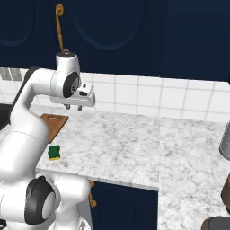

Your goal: Pick up the sponge from the counter and clean the cutting board by briefly scrubbing or pressing down on the cutting board. Once finished, release the sponge.

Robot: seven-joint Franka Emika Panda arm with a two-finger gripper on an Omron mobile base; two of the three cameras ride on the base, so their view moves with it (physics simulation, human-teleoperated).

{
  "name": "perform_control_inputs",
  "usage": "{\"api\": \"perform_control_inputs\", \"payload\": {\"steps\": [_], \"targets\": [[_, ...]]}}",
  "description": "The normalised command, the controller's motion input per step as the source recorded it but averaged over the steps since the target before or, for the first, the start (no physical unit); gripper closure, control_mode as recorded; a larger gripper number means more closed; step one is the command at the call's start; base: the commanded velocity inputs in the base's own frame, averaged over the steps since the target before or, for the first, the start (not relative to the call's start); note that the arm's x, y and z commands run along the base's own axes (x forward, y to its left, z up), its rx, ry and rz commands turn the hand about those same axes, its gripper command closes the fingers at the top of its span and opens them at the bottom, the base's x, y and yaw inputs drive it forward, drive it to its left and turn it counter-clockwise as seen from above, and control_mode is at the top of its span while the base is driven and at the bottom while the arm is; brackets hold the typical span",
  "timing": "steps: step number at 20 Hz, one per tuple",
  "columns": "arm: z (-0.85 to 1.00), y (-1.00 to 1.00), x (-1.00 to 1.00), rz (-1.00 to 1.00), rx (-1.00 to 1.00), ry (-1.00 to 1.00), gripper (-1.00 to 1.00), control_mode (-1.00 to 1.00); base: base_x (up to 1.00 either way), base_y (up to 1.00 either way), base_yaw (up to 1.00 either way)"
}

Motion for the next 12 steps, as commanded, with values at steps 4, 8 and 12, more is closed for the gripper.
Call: {"api": "perform_control_inputs", "payload": {"steps": [4, 8, 12], "targets": [[0.0, 0.0, -0.38, 0.0, 0.0, 0.0, -1.0, -1.0, 0.0, 0.0, 0.0], [-0.1, 0.03, -0.83, 0.05, 0.0, 0.0, -1.0, -1.0, 0.0, 0.0, 0.0], [-0.23, 0.38, -0.6, 0.07, -0.03, -0.02, -1.0, -1.0, 0.0, 0.0, 0.0]]}}
